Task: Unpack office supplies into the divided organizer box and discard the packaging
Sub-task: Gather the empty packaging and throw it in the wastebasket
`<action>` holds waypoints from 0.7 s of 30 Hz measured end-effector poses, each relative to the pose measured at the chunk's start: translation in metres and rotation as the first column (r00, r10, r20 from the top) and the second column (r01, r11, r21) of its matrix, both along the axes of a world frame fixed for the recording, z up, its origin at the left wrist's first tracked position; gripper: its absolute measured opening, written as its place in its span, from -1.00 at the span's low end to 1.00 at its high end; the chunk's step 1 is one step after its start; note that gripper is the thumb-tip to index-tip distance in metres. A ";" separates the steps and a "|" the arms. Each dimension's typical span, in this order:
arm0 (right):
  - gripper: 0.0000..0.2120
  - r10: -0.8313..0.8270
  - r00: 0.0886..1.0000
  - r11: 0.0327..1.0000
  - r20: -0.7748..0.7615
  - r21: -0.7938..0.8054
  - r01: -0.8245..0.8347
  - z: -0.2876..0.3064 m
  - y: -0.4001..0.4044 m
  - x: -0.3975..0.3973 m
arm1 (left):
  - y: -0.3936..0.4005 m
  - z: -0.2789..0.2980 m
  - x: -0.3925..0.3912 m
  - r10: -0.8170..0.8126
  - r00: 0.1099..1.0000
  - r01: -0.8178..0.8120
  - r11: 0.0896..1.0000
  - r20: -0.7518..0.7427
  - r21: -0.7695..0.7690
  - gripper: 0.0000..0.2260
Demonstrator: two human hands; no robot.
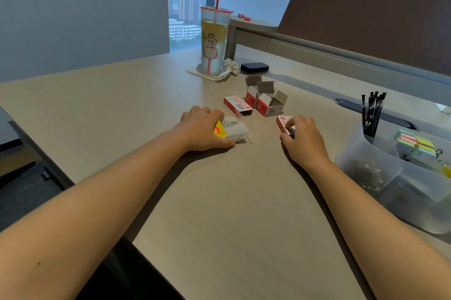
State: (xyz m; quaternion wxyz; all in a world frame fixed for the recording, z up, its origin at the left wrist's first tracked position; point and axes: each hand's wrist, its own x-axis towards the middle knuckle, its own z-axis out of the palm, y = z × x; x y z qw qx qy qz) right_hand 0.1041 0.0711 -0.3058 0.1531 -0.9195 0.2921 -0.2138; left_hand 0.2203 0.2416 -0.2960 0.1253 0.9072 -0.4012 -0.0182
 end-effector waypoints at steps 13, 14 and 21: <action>-0.61 0.238 0.931 0.950 0.277 0.132 -0.282 0.007 0.083 -0.009 | 0.094 0.005 -0.031 0.136 0.989 -0.146 0.944 -0.054 -0.295 -0.37; -0.60 0.269 0.915 0.933 0.301 0.154 -0.325 0.007 0.096 -0.008 | 0.109 0.006 -0.034 0.167 0.985 -0.174 0.936 -0.049 -0.307 -0.36; -0.57 0.509 0.782 0.782 0.359 0.186 -0.595 0.013 0.216 0.001 | 0.250 0.003 -0.063 0.435 0.900 -0.418 0.834 -0.036 -0.359 -0.23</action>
